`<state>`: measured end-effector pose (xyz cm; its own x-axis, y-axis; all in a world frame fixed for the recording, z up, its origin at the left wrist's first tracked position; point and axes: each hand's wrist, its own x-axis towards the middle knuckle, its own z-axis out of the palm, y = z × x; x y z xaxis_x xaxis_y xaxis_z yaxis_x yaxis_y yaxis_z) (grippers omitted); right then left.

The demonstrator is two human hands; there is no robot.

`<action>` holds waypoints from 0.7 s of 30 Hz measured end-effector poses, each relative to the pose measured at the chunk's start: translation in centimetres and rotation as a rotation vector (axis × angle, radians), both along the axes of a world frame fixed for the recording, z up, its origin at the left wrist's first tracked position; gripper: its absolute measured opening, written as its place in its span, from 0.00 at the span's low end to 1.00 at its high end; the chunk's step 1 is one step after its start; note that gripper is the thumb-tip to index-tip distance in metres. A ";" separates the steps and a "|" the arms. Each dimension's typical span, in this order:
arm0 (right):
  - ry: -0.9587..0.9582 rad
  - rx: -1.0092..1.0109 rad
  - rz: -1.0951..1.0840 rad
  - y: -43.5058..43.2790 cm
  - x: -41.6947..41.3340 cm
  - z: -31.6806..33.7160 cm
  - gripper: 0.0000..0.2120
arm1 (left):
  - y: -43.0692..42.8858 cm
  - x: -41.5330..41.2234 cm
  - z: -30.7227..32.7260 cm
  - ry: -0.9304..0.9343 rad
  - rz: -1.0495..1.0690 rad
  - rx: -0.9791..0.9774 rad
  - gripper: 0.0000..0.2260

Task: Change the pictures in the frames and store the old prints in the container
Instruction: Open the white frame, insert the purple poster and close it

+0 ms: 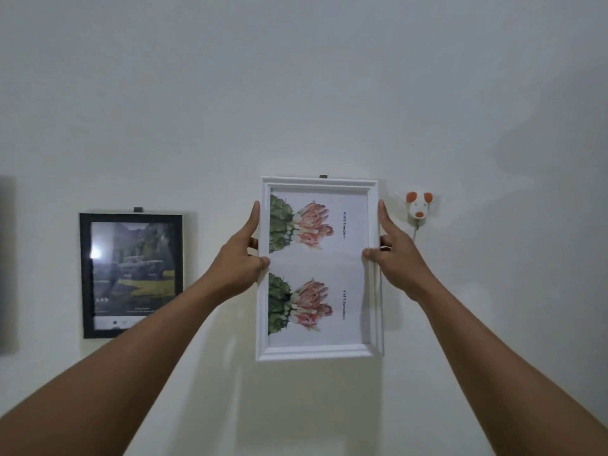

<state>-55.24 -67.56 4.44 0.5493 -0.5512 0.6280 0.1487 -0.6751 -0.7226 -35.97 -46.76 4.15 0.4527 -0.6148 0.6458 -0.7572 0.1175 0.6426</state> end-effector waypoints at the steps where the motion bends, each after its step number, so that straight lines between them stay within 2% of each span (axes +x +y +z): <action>1: 0.002 -0.008 -0.007 -0.3 0.2 0.0 0.45 | -0.4 0.0 -0.1 -0.008 0.002 -0.006 0.43; 12: -0.005 -0.049 -0.072 -1.8 0.9 -0.8 0.44 | -2.4 -0.2 -1.6 -0.044 0.059 -0.049 0.44; 21: -0.030 0.001 -0.070 -2.1 0.6 -2.2 0.44 | -2.6 -0.6 -2.4 -0.078 0.100 -0.031 0.42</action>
